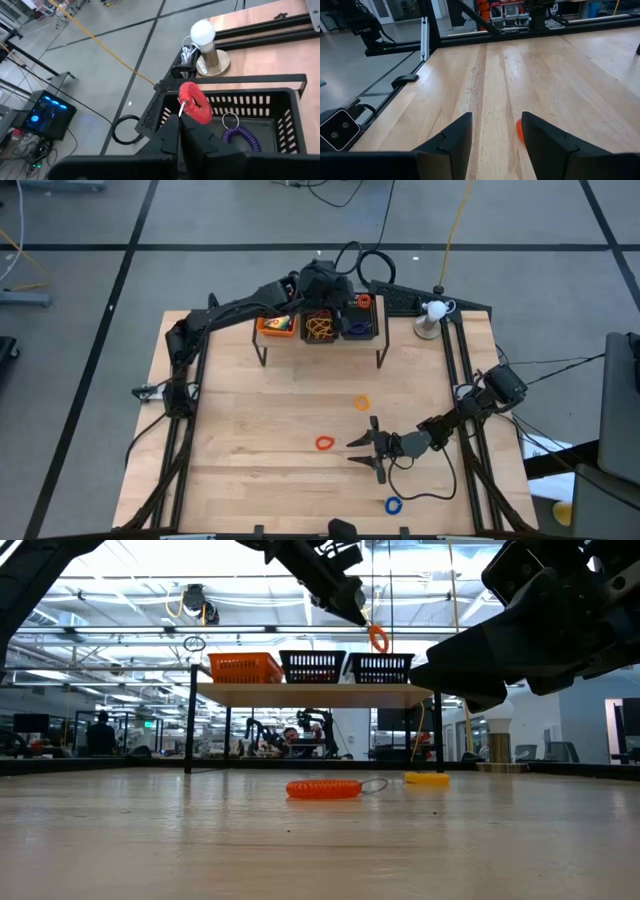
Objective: Pick & Place Office Desk Supplies
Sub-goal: Put the orange spring keychain into the right black basket on the shelf
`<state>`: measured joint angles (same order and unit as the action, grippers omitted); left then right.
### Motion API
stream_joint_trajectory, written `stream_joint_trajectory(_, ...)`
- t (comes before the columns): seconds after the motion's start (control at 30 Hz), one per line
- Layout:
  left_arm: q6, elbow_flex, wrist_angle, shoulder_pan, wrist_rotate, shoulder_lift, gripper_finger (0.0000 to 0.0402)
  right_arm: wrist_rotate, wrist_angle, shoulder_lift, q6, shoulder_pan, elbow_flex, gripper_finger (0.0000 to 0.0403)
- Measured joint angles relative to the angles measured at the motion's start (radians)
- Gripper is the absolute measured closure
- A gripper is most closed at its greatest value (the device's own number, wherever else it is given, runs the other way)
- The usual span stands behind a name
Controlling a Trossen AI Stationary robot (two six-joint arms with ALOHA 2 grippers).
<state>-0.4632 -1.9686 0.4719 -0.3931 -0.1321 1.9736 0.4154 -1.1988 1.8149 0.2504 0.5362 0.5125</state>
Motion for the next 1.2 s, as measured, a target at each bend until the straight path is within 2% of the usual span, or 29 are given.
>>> stream_joint_trajectory(0.13,0.001,0.000,0.004,0.003,0.002,0.000,0.0359,0.000,0.000,0.000,0.000,0.000,0.000,0.0243)
stream_joint_trajectory(0.37,0.044,0.000,0.016,0.009,0.001,-0.001,0.0274,-0.001,0.000,0.000,0.000,0.000,0.000,0.0243)
stream_joint_trajectory(0.5,0.037,0.000,0.129,0.039,0.051,-0.037,0.0243,-0.001,0.000,0.000,0.000,0.000,0.000,0.0243)
stream_joint_trajectory(0.63,0.025,0.000,0.338,0.108,0.130,-0.088,0.0237,-0.001,0.010,0.000,0.000,0.000,0.000,0.0243)
stream_joint_trajectory(0.73,0.040,0.000,0.506,0.183,0.131,-0.113,0.0243,-0.001,0.018,0.000,0.000,0.000,0.000,0.0243)
stream_joint_trajectory(0.9,0.169,0.000,0.698,0.327,0.130,-0.124,0.0249,-0.001,0.022,0.000,0.002,0.000,0.000,0.0243)
stream_joint_trajectory(1.0,0.229,0.029,0.720,0.415,0.097,-0.124,0.0248,-0.001,0.023,0.000,0.003,0.000,0.000,0.0243)
stream_joint_trajectory(1.2,0.352,0.143,0.645,0.555,0.001,-0.124,0.0248,-0.001,0.022,0.000,0.019,0.000,0.000,0.0243)
